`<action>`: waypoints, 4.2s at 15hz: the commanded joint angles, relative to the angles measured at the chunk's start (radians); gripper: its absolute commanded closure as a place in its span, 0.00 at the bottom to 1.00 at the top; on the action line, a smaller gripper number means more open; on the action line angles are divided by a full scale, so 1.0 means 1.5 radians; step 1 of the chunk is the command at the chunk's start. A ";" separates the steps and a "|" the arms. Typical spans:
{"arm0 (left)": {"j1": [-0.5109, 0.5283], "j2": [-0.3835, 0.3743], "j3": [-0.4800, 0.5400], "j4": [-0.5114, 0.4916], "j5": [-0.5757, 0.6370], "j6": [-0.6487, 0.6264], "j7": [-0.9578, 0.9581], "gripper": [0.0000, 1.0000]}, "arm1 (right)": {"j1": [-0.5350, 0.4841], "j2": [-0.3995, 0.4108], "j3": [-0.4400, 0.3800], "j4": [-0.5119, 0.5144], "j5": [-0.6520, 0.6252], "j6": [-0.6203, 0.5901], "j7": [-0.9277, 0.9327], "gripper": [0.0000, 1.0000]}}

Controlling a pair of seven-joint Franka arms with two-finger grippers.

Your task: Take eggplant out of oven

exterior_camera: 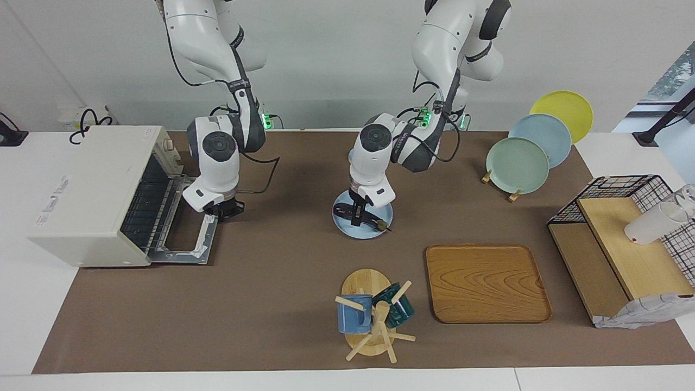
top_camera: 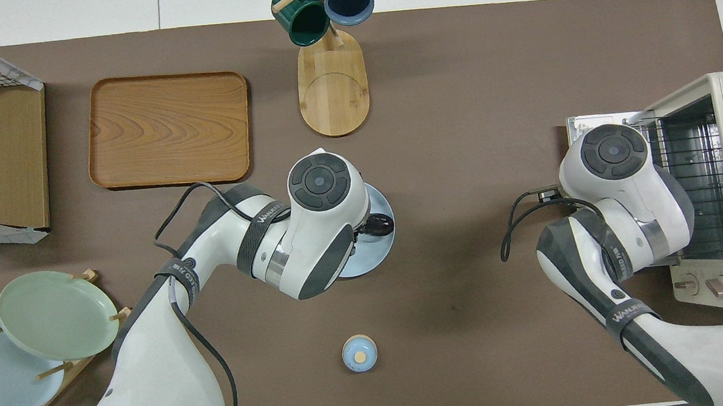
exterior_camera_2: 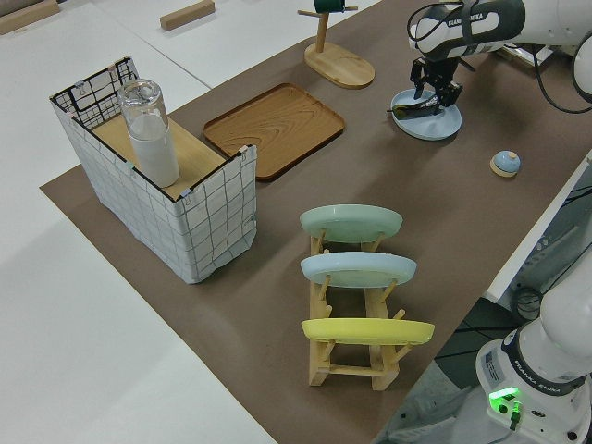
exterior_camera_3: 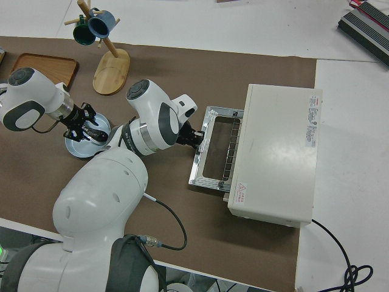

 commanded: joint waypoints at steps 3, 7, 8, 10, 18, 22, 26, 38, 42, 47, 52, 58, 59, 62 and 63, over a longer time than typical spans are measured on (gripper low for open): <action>-0.008 -0.006 0.013 -0.005 0.038 0.003 -0.004 1.00 | -0.028 -0.043 -0.002 0.042 -0.029 -0.076 -0.095 0.95; 0.036 -0.075 0.012 -0.004 0.044 -0.044 0.103 1.00 | -0.032 -0.070 -0.003 0.105 -0.027 -0.173 -0.166 0.95; 0.058 -0.096 0.012 0.000 0.044 -0.070 0.165 1.00 | -0.041 -0.074 -0.003 0.120 -0.022 -0.190 -0.190 0.95; 0.106 -0.109 0.011 0.034 0.039 -0.129 0.311 1.00 | -0.058 -0.095 -0.002 0.125 -0.018 -0.200 -0.232 0.95; 0.327 -0.093 0.012 0.061 -0.018 -0.139 0.958 1.00 | -0.115 -0.132 -0.003 0.123 0.004 -0.203 -0.349 0.93; 0.347 0.012 0.013 0.149 -0.007 -0.141 1.044 1.00 | -0.138 -0.149 -0.003 0.125 0.020 -0.221 -0.391 0.91; 0.354 0.111 0.014 0.257 -0.007 -0.141 1.097 1.00 | -0.131 -0.163 0.002 0.206 0.095 -0.318 -0.390 0.89; 0.362 0.134 0.012 0.249 0.039 -0.085 1.155 0.00 | -0.060 -0.121 0.006 0.402 0.225 -0.491 -0.315 0.00; 0.363 0.064 0.013 0.243 0.038 -0.110 1.148 0.00 | -0.046 -0.122 -0.004 0.401 0.221 -0.497 -0.310 0.00; 0.374 -0.066 0.015 0.243 0.044 -0.259 1.149 0.00 | -0.046 -0.121 -0.012 0.411 0.225 -0.487 -0.307 0.00; 0.379 -0.185 0.015 0.224 0.045 -0.398 1.153 0.00 | -0.044 -0.122 -0.011 0.402 0.224 -0.475 -0.277 0.00; 0.377 -0.350 0.014 0.038 0.045 -0.423 1.153 0.00 | -0.049 -0.122 -0.011 0.399 0.228 -0.473 -0.276 0.00; 0.377 -0.355 0.014 0.030 0.045 -0.422 1.151 0.00 | -0.046 -0.122 -0.011 0.399 0.227 -0.474 -0.276 0.00; 0.376 -0.353 0.013 0.039 0.045 -0.426 1.155 0.00 | -0.046 -0.122 -0.008 0.401 0.228 -0.476 -0.280 0.00; 0.376 -0.350 0.013 0.051 0.045 -0.437 1.155 0.00 | -0.047 -0.122 -0.008 0.401 0.228 -0.477 -0.280 0.00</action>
